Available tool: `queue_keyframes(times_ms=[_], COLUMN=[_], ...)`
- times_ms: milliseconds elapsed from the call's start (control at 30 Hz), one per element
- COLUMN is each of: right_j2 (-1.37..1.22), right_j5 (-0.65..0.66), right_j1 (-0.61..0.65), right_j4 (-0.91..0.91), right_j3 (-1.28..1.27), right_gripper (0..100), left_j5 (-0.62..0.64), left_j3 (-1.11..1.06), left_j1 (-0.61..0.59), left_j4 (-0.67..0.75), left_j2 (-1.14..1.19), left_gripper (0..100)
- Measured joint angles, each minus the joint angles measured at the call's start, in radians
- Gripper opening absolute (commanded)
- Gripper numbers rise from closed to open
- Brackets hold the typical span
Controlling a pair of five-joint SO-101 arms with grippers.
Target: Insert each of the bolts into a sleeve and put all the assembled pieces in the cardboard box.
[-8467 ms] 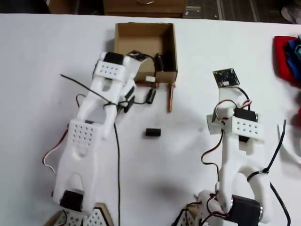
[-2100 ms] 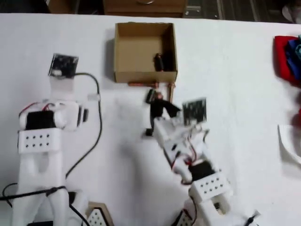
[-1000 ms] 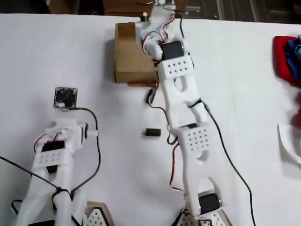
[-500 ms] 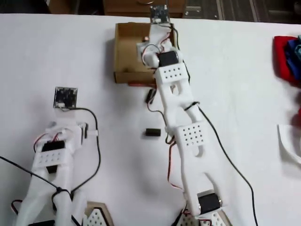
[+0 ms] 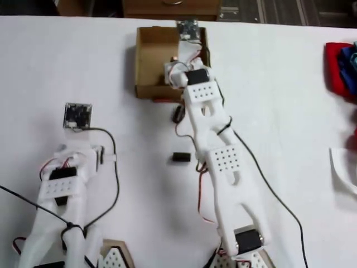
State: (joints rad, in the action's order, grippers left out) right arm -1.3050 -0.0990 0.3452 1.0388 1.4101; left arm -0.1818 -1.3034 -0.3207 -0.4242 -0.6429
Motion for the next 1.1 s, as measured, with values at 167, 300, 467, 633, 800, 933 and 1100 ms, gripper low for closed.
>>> queue_keyframes(times_ms=[167,300,467,633,800,933,1100], right_j2=[-0.014,-0.014,-0.012,-0.012,0.008,0.095,0.245], right_j5=[-0.003,-0.003,-0.003,-0.003,-0.003,-0.003,-0.003], right_j1=[0.0,-0.002,-0.003,-0.012,-0.04,-0.057,-0.04], right_j4=[0.0,0.0,0.0,0.0,0.078,0.23,0.555], right_j3=[0.0,0.0,0.054,0.172,0.215,0.215,0.216], right_gripper=[7.3,9.4,9.4,9.4,1.9,4.2,5.4], left_j5=[0.0,0.0,0.0,0.0,0.0,0.0,0.0], left_j3=[0.0,0.0,0.0,0.0,0.0,0.0,0.0], left_j1=[0.0,0.0,0.0,0.0,0.0,0.0,0.0], left_j4=[0.0,0.0,0.0,0.0,0.0,0.0,0.0], left_j2=[0.0,0.0,0.0,0.0,0.0,0.0,0.0], left_gripper=[20,20,20,20,20,20,20])
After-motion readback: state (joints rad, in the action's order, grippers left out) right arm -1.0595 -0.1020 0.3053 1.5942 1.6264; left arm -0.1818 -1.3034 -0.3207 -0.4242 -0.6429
